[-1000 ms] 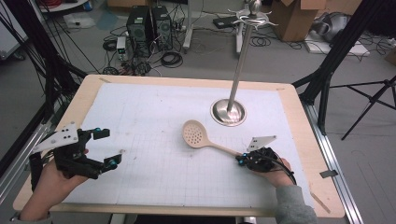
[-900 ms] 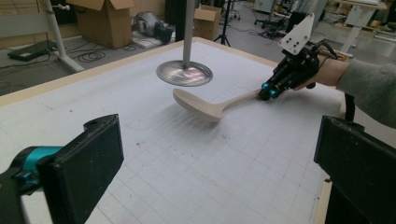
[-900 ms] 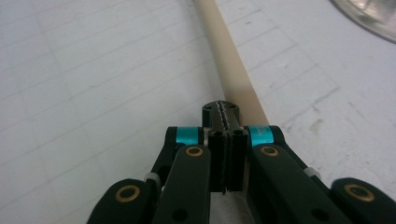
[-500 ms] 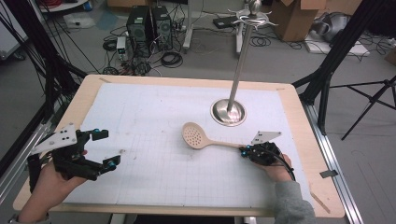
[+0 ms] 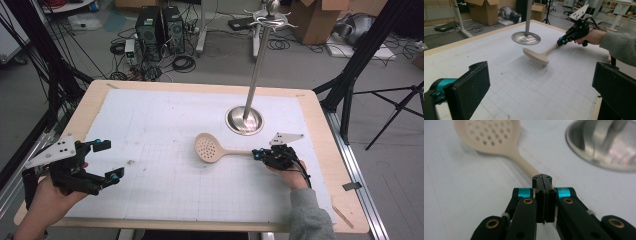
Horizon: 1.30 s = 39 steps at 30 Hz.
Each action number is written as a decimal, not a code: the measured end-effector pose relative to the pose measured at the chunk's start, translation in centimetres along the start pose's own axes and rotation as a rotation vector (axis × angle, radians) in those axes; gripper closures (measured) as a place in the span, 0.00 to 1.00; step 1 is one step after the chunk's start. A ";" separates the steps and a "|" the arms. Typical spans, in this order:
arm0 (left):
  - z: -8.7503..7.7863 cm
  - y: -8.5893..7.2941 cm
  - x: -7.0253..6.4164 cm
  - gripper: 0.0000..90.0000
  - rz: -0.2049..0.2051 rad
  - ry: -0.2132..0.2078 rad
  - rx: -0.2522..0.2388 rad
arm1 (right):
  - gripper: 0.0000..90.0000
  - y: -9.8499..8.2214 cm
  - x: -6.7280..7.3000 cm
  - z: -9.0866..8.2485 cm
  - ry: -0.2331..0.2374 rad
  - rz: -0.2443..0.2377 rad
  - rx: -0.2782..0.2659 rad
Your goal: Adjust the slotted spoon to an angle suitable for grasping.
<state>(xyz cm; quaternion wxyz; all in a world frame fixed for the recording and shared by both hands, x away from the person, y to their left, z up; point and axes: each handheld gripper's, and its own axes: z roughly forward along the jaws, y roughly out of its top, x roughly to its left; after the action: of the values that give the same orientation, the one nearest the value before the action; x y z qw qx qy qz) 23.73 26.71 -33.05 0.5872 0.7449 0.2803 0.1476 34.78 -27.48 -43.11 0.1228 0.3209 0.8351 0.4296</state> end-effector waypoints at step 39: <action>-1.8 -0.8 0.1 0.02 -0.003 0.034 -0.014 | 1.00 2.9 3.0 7.1 0.015 -0.024 0.071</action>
<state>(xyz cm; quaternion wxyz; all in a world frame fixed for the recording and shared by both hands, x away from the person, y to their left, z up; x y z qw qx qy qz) 22.66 28.31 -33.31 0.5878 0.7377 0.2902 0.1614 37.14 -19.78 -44.81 0.1102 0.3120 0.8545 0.4005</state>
